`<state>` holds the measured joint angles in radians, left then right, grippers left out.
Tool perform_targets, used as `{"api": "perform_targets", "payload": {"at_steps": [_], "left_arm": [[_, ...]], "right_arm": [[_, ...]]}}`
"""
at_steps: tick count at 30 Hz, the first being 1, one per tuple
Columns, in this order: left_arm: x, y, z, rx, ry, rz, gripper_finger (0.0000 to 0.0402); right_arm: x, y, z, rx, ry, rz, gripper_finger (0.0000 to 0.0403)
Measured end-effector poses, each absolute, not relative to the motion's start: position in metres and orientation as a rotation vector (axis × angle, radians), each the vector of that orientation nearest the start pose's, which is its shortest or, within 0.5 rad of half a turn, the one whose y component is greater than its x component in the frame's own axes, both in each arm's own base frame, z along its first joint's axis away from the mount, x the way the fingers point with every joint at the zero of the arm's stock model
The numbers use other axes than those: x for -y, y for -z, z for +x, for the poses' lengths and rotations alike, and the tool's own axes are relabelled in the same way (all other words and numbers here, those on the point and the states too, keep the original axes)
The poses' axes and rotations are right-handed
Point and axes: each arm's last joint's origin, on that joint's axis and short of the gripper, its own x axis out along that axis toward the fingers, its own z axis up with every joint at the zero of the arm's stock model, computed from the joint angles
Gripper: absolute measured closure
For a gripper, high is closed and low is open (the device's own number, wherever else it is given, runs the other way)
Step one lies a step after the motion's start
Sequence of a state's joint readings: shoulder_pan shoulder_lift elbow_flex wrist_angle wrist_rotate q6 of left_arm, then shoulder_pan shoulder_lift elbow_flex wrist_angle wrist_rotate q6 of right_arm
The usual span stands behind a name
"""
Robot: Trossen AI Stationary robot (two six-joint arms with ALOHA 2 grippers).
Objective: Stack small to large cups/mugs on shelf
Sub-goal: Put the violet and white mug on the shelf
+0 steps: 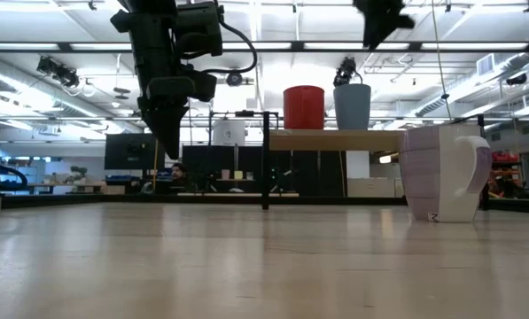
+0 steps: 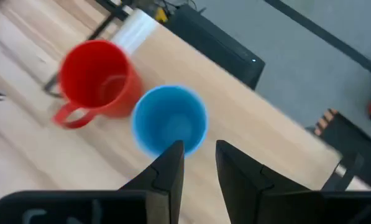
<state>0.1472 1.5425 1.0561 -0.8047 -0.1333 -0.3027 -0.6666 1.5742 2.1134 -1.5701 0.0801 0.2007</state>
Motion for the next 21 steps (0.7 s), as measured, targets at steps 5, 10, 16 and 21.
{"api": "perform_targets", "payload": {"at_steps": [5, 10, 16, 21], "left_arm": [[-0.046, -0.213, 0.280, -1.248, -0.435, -0.267, 0.0365], [-0.046, -0.213, 0.280, -1.247, -0.435, -0.267, 0.0366], [-0.046, -0.213, 0.280, -1.246, -0.435, -0.267, 0.0361], [-0.046, -0.214, 0.282, -1.232, -0.434, -0.268, 0.0367]], "right_arm": [[0.110, -0.473, 0.172, -0.854, 0.741, 0.545, 0.0303], [0.065, -0.454, 0.154, -0.887, 0.653, 0.632, 0.0304], [0.028, -0.399, 0.138, -1.040, 0.660, 0.763, 0.0304], [0.012, -0.349, 0.142, -1.209, 0.708, 0.775, 0.0304]]}}
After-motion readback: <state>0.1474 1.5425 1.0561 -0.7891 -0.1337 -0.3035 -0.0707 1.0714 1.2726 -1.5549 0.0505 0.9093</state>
